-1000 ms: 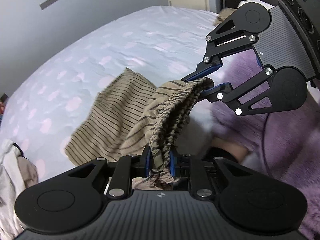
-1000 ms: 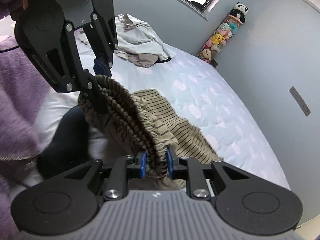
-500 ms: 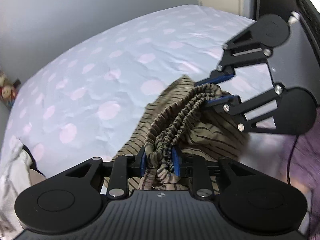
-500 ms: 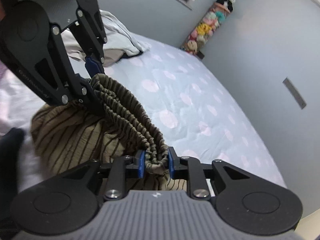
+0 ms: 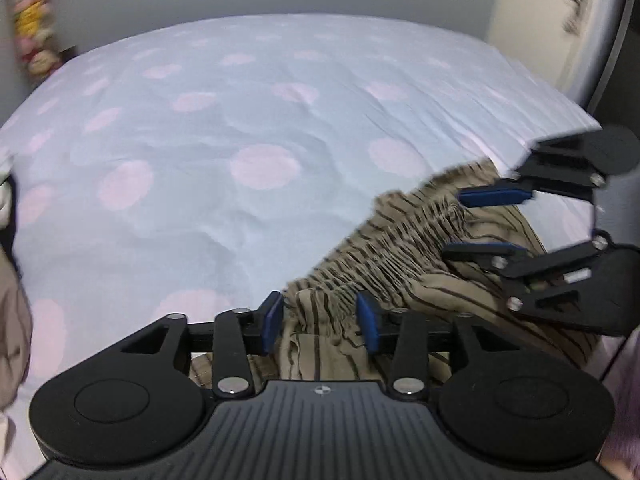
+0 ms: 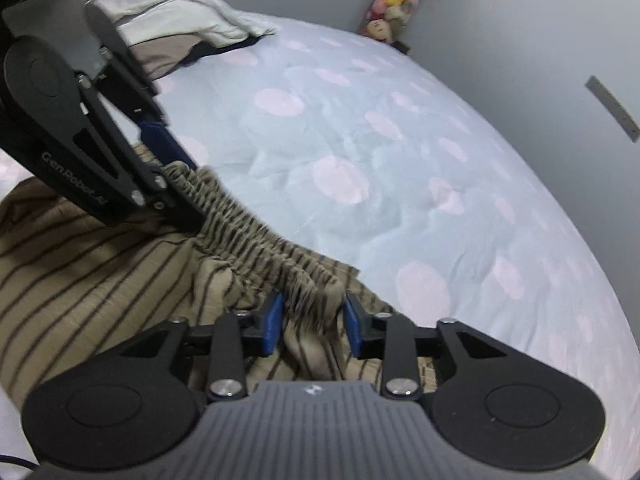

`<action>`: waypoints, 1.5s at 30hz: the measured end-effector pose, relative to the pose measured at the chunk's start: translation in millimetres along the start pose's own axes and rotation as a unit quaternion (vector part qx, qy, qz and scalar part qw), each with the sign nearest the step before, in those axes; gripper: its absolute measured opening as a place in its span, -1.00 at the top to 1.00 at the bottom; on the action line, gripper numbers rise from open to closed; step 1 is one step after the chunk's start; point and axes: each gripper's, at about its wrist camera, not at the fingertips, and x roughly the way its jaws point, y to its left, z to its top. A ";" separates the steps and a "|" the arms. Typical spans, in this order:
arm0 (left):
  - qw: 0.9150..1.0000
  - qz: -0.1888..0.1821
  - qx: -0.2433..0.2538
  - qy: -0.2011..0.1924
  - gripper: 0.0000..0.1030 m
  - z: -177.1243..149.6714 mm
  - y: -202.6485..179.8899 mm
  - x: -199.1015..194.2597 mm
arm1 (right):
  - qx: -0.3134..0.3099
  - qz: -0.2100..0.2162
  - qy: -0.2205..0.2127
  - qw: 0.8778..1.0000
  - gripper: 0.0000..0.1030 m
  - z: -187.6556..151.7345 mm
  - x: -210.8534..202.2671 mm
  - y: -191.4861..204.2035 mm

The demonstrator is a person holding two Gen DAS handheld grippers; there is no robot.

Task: Fold clothes
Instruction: 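Lower the trousers onto the bed and open both tools, then grasp the folded trousers at the waistband with both tools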

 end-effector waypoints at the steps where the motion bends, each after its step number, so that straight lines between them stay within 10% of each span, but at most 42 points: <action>1: 1.000 0.007 -0.010 -0.010 0.14 -0.3 1.4 -7.0 | 0.011 -0.005 -0.005 1.000 0.20 -1.6 -3.0 -2.7; 6: 0.996 0.032 -0.049 -0.070 -0.06 -11.2 -6.3 -56.9 | 0.100 -0.024 -0.042 0.994 0.13 -14.2 -37.2 -23.7; 18: 0.989 0.015 -0.142 -0.044 0.02 -110.7 -42.0 -90.6 | 0.327 0.034 -0.031 0.944 0.16 -109.1 -86.6 -17.4; 22: 0.985 0.015 -0.165 -0.051 0.63 -116.1 -37.3 -84.9 | 0.383 0.060 -0.030 0.921 0.88 -122.7 -76.2 -22.2; 31: 0.977 0.047 -0.202 -0.047 0.56 -127.7 -30.4 -64.2 | 0.411 0.032 -0.001 0.911 0.92 -134.1 -49.4 -25.4; 37: 0.965 0.040 -0.242 -0.095 -0.09 -133.1 -28.0 -89.1 | 0.424 0.035 -0.037 0.904 0.71 -138.9 -61.8 -29.8; 39: 0.959 0.039 -0.260 -0.109 -0.16 -133.9 -25.0 -96.4 | 0.431 0.030 -0.062 0.900 0.06 -140.5 -70.6 -31.6; 45: 0.948 0.055 -0.296 -0.103 -0.35 -128.1 -12.3 -93.7 | 0.446 0.024 -0.064 0.893 -0.40 -140.0 -71.0 -36.4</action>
